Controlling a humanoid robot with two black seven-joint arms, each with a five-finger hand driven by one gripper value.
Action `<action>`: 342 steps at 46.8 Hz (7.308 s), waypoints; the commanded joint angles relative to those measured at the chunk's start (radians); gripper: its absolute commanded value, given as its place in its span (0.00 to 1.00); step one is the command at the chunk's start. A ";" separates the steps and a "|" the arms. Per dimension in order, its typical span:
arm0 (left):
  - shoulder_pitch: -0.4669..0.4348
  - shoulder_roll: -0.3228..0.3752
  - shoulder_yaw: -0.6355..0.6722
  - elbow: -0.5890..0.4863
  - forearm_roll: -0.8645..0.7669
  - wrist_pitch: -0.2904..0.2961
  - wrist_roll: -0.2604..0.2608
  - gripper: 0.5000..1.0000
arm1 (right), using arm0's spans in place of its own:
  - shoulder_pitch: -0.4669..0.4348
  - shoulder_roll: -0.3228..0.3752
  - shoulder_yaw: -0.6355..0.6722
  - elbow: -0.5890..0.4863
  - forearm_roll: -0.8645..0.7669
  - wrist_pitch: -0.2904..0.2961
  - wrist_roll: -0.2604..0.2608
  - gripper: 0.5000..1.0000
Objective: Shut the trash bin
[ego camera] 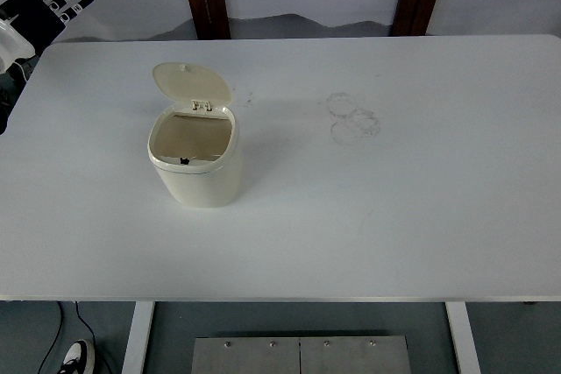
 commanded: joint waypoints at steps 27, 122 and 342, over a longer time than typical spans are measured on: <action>-0.117 -0.022 0.012 -0.021 0.000 0.160 0.180 1.00 | 0.002 0.000 0.001 -0.001 0.000 0.000 0.000 0.99; -0.885 -0.120 0.889 -0.285 -0.002 0.186 0.588 1.00 | 0.002 0.000 0.001 -0.001 0.000 0.000 0.002 0.99; -0.970 -0.131 1.211 -0.514 0.035 0.008 0.588 1.00 | 0.006 0.000 0.001 0.001 0.000 0.000 0.002 0.99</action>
